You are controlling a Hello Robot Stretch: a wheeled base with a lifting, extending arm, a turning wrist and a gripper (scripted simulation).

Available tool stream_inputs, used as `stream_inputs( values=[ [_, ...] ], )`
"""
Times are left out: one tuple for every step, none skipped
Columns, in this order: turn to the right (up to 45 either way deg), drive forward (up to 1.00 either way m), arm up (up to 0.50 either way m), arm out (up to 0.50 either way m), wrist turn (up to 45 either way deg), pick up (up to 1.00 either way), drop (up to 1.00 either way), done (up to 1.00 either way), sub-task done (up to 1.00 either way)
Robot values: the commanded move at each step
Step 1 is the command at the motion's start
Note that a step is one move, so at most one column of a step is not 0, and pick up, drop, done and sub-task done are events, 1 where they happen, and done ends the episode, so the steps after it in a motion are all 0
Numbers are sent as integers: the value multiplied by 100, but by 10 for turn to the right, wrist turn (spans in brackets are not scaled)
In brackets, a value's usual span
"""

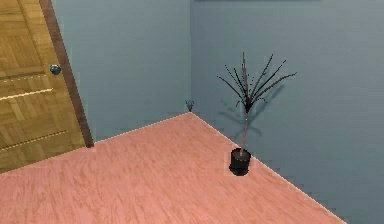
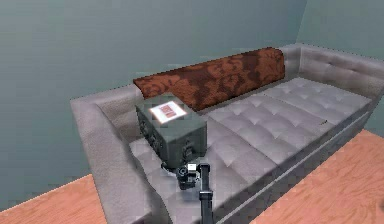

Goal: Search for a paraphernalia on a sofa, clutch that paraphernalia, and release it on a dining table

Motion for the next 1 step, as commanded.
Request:
stream_inputs(
  values=[
    [0, 0, 48, 0, 0, 0, 0, 0, 0]
  ],
)
